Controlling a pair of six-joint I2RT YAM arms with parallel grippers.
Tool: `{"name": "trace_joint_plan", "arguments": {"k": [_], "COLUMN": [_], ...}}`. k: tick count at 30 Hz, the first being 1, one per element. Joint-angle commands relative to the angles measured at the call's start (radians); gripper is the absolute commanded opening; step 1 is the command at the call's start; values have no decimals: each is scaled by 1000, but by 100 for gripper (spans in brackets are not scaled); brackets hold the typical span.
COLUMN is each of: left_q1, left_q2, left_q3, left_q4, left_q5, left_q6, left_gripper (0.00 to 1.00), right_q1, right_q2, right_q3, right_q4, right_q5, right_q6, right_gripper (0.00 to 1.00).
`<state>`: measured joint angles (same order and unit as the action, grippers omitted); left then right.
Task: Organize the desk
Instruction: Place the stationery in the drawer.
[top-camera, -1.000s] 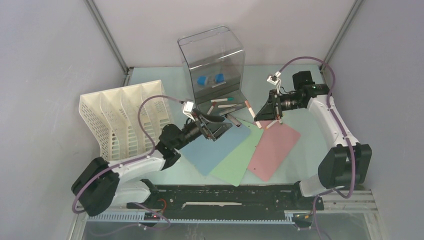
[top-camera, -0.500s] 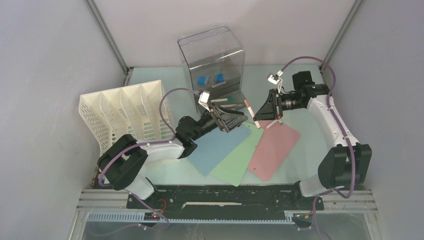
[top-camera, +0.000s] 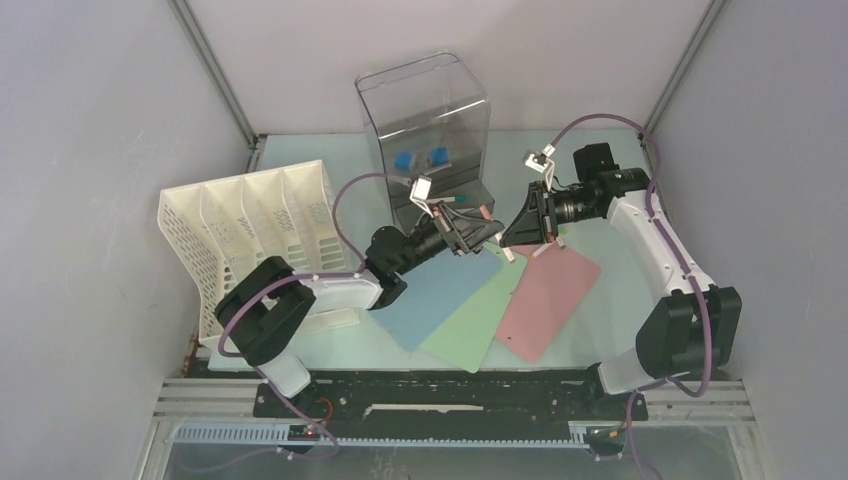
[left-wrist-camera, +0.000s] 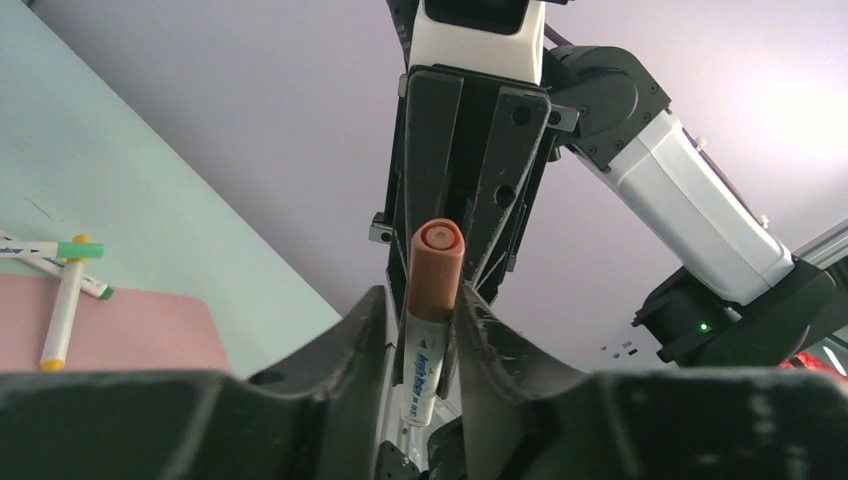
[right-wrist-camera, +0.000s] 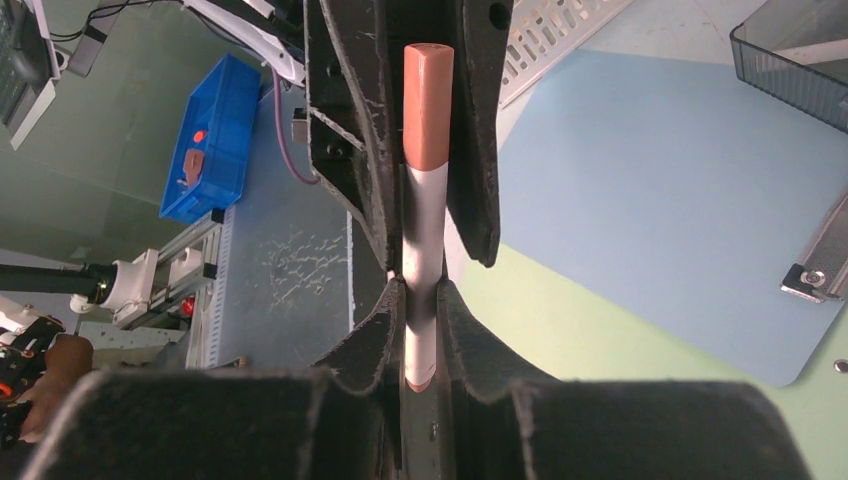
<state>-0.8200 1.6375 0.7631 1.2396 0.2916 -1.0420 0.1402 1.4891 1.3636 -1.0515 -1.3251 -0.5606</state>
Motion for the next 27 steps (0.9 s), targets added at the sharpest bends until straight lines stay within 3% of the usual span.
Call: {"name": "trace_joint_plan", "arguments": {"k": [1, 5, 13, 16, 24, 27], "left_q1": [-8, -7, -7, -4, 10, 15], "left_q2": [10, 17, -13, -33, -77, -88], "left_q3": [35, 39, 14, 4, -24, -33], "left_q4": [42, 43, 24, -9, -66, -79], "left_q5": [3, 16, -6, -15, -28, -29], "left_q6": [-6, -13, 29, 58, 103, 110], "left_gripper": [28, 1, 0, 0, 0, 0], "right_q1": [7, 7, 7, 9, 15, 16], "right_q2": [-13, -11, -3, 3, 4, 3], "right_q3": [1, 0, 0, 1, 1, 0], "right_q4": [0, -1, 34, 49, 58, 62], "right_q5": [-8, -6, 7, 14, 33, 45], "right_q6": [-21, -22, 28, 46, 55, 58], "right_gripper": [0, 0, 0, 15, 37, 50]}}
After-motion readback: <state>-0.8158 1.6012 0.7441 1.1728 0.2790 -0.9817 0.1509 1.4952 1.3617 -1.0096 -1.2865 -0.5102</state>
